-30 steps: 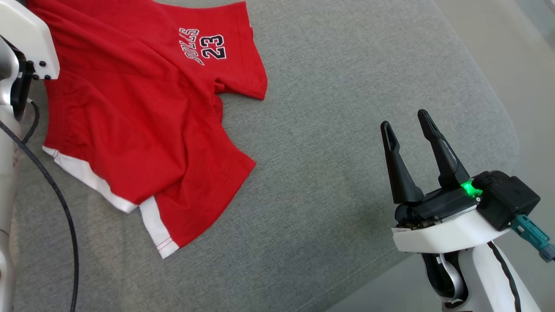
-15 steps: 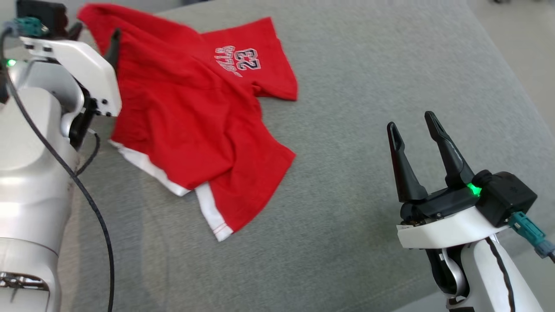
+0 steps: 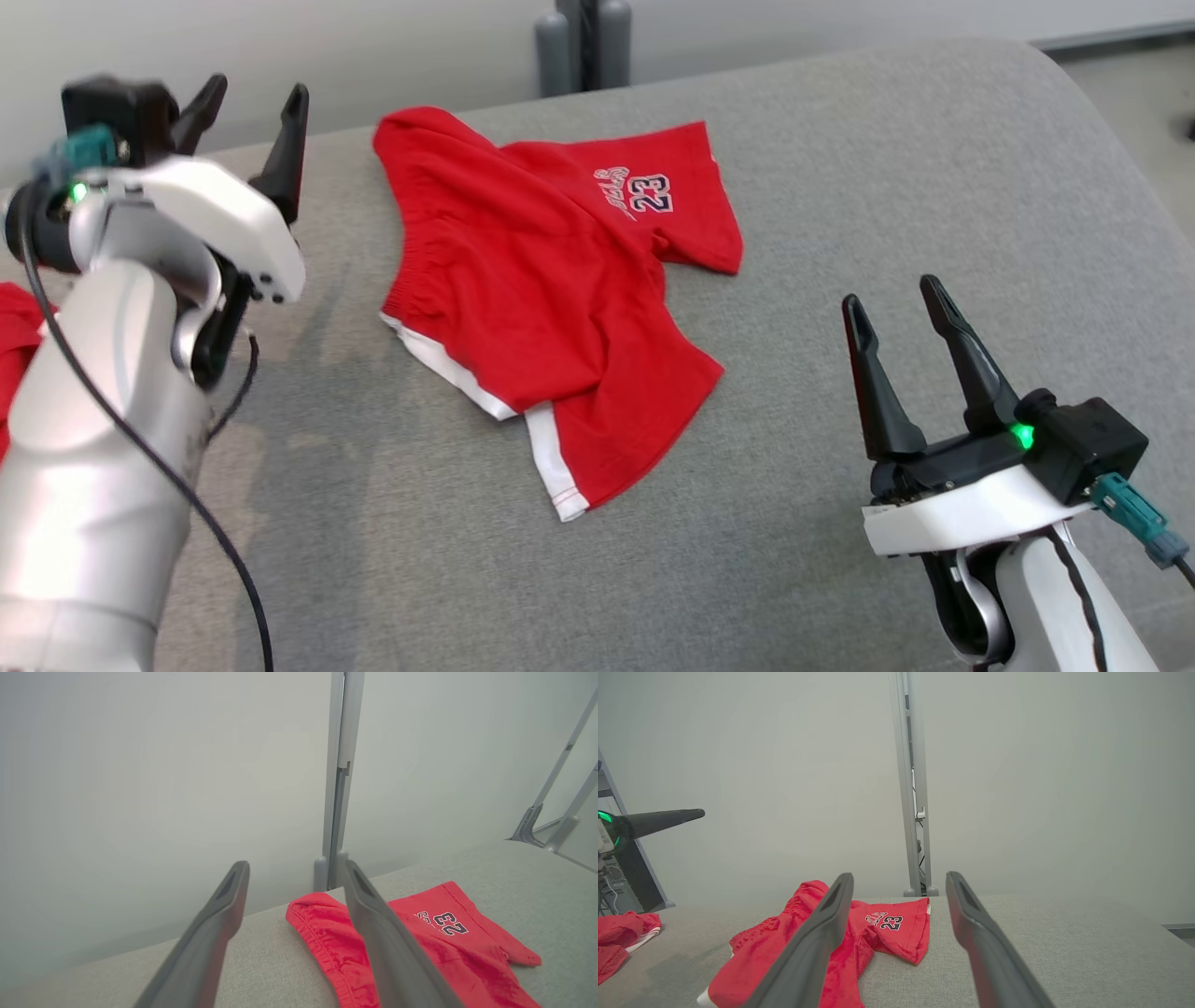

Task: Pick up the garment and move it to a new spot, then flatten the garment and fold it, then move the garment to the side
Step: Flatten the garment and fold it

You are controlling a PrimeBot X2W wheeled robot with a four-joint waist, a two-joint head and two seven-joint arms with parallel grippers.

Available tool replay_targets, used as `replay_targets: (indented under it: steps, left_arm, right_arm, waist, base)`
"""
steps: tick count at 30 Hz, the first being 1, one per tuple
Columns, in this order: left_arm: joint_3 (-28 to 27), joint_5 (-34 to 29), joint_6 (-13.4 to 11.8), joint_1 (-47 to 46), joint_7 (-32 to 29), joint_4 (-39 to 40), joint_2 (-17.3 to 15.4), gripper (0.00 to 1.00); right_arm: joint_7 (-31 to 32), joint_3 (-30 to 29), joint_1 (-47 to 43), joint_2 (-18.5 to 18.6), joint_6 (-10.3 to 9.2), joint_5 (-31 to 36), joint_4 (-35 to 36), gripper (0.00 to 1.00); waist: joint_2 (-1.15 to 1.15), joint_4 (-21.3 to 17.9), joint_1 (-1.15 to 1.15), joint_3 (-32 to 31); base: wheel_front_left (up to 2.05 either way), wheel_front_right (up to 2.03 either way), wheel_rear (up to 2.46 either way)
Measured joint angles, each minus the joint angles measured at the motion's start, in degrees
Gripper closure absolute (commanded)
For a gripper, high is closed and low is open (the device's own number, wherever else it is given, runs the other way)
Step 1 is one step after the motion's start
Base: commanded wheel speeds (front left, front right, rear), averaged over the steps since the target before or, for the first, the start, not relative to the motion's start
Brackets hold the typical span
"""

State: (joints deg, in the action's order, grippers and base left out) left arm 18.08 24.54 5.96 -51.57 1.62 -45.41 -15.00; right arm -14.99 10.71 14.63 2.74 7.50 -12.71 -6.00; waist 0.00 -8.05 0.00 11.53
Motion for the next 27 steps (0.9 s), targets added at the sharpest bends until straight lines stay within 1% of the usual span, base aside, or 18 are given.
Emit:
replay_targets:
  steps: [3,6,9,12,17,19,21,23,27]
  left_arm:
    - [-1.02,0.96,-1.09,5.56,4.03,4.89,0.24,0.00]
    - [-1.53,1.91,-1.67,12.51,7.70,10.78,0.92,0.00]
    - [-2.15,2.64,-2.91,19.74,10.61,17.02,1.25,0.00]
    - [-2.11,2.31,-3.56,27.49,12.57,22.94,1.90,0.00]
    - [-4.24,1.47,-5.59,38.17,13.30,30.77,4.30,0.00]
    - [-5.50,0.14,-5.50,40.72,13.37,34.50,6.06,0.00]
    - [-6.36,-0.78,-4.75,42.36,13.38,36.78,7.57,0.00]
    - [-6.00,-2.67,-3.53,43.36,13.38,37.30,7.98,0.00]
    - [-5.97,-4.91,-2.42,43.44,13.46,37.37,9.01,0.00]
  right_arm:
    - [0.00,-0.94,-1.14,0.01,0.00,-0.55,-0.48,0.00]
    - [0.00,-1.88,-2.32,0.00,0.00,-0.44,-1.12,0.00]
    - [0.00,-3.02,-3.43,0.02,0.00,-0.36,-1.55,0.00]
    - [0.00,-3.85,-4.47,0.00,0.00,0.07,-1.86,0.00]
    - [0.00,-4.97,-5.75,-0.01,0.00,0.14,-2.29,0.00]
    - [0.00,-5.41,-5.87,-0.01,0.00,0.16,-2.50,0.00]
    - [0.00,-6.21,-5.97,0.01,0.00,0.20,-2.89,0.00]
    - [0.03,-6.70,-6.21,0.02,0.00,0.66,-4.22,0.00]
    - [1.68,-7.99,-6.11,-0.02,0.00,0.86,-8.08,0.00]
  waist:
    - [0.00,1.46,0.00,-1.53]
    - [0.00,3.05,0.00,-2.82]
    - [0.00,4.69,0.00,-3.94]
    - [0.00,6.28,0.00,-4.88]
    - [0.00,8.37,0.00,-5.67]
    - [0.00,9.08,0.00,-5.62]
    - [0.00,9.87,0.00,-5.47]
    - [0.00,10.78,0.00,-5.30]
    - [0.00,12.62,0.00,-4.89]
  base:
    - [0.00,0.00,0.00]
    - [0.00,0.00,0.00]
    - [0.00,0.00,0.00]
    - [0.00,0.00,0.00]
    - [0.00,0.00,0.00]
    - [0.00,0.00,0.00]
    - [0.00,0.00,0.00]
    - [0.00,0.00,0.00]
    - [0.00,0.00,0.00]
